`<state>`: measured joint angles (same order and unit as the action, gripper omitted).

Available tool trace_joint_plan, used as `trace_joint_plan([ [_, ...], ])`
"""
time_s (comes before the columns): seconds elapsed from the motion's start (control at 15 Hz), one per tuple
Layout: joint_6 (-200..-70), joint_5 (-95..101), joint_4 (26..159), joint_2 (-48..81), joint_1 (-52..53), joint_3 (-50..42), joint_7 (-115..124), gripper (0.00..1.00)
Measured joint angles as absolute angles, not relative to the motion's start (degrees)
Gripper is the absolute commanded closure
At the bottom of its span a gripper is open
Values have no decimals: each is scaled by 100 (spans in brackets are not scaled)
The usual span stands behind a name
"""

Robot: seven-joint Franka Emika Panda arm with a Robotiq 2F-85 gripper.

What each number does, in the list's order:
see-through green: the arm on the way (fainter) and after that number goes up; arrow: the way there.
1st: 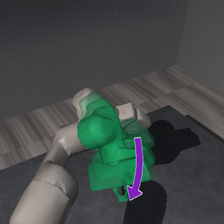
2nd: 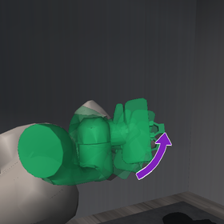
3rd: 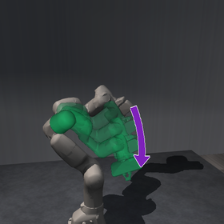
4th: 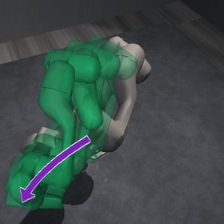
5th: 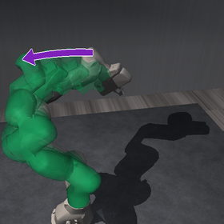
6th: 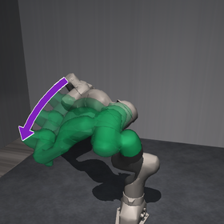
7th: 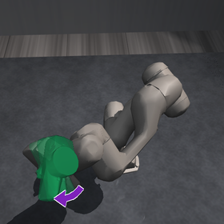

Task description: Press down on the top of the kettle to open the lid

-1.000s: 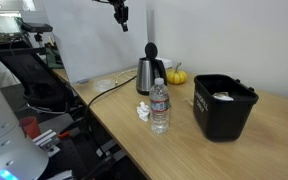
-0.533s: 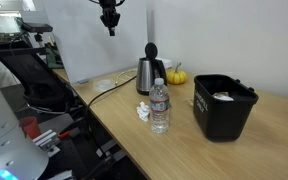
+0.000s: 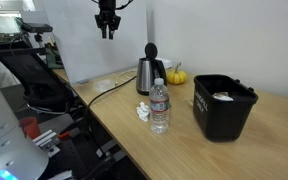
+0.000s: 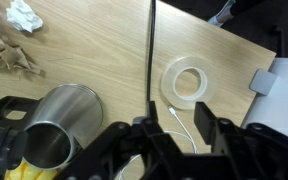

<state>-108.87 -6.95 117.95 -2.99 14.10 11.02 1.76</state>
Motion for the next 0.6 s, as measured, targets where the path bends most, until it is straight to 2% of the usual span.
trace_joint_plan([
  [0.07, -10878, -722, 11807, -324, 1398, 1098, 141, 45],
  [0.6, -10873, -729, 11836, -340, 1399, 1104, 131, 45],
])
